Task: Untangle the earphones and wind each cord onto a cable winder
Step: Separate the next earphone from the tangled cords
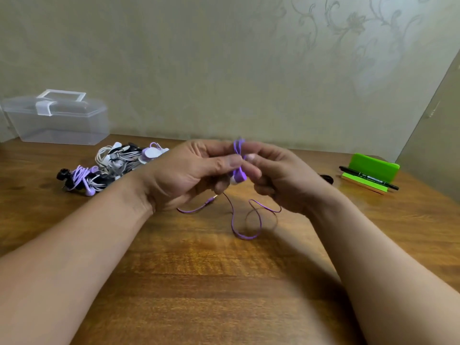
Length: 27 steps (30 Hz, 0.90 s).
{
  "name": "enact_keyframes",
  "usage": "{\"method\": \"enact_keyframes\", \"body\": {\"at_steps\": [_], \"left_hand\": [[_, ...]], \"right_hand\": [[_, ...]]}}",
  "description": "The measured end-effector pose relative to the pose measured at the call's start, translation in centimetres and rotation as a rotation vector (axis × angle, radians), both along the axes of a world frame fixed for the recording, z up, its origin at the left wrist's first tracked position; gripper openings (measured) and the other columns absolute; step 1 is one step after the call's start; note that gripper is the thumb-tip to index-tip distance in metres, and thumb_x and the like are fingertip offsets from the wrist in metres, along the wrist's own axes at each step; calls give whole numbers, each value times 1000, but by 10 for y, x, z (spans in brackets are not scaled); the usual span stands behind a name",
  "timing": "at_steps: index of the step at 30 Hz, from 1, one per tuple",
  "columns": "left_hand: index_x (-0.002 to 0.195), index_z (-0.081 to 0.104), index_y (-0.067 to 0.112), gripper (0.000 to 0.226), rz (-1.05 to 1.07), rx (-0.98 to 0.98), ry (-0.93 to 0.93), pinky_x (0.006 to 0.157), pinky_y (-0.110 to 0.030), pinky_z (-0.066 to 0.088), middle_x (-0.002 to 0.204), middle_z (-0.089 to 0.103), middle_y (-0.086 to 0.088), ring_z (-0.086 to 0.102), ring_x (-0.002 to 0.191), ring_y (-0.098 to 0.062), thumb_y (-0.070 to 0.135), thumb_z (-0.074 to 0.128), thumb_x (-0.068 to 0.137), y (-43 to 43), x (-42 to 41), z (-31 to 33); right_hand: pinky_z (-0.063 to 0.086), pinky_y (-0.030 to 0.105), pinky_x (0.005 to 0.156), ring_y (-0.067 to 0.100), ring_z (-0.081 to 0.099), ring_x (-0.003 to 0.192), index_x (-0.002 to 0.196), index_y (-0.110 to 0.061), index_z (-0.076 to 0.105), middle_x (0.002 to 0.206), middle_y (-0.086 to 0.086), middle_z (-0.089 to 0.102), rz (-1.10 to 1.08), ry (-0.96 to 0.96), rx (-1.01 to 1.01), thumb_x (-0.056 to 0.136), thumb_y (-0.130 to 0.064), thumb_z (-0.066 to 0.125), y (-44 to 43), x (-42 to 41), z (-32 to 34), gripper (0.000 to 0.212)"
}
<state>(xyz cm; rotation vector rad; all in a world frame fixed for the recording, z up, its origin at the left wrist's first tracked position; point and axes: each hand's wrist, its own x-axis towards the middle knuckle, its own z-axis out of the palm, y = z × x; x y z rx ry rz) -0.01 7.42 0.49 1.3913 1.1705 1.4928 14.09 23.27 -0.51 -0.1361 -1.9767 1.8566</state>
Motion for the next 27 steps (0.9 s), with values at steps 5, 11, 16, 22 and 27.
{"method": "enact_keyframes", "body": {"at_steps": [5,11,16,22,27], "left_hand": [[129,68,20,30,377,105,71,52,-16,41,113,78,-3,41,47,-11,17,57,102,12,-14,-5],[136,63,15,33,546,116,155,75,-15,52,113,77,-2,64,77,-8,9,54,105,17,-21,-11],[132,66,16,29,570,133,105,93,-11,48,108,78,1,72,98,-2,10,56,105,21,-20,-14],[137,65,17,34,679,95,382,90,-14,49,112,77,6,68,92,10,12,60,104,22,-22,-21],[109,76,29,19,535,38,717,91,-34,52,83,72,9,63,83,-1,21,59,106,21,-15,-26]], "right_hand": [[27,19,45,9,32,51,103,-17,74,77,4,60,-133,-85,129,107,-21,59,-11,-11,-8,16],[36,10,54,-1,49,55,112,-23,77,72,-7,64,-273,-170,501,107,-24,59,-23,-11,-5,19],[45,15,66,-2,62,72,118,-26,77,75,-17,66,-283,-264,786,105,-24,59,-33,-13,-9,22],[34,19,53,6,48,56,93,-22,74,61,-11,56,-434,-148,871,102,-28,64,-33,-9,1,15],[34,16,52,3,50,57,83,-23,72,62,-12,58,-508,-101,897,95,-25,72,-27,-2,9,12]]}}
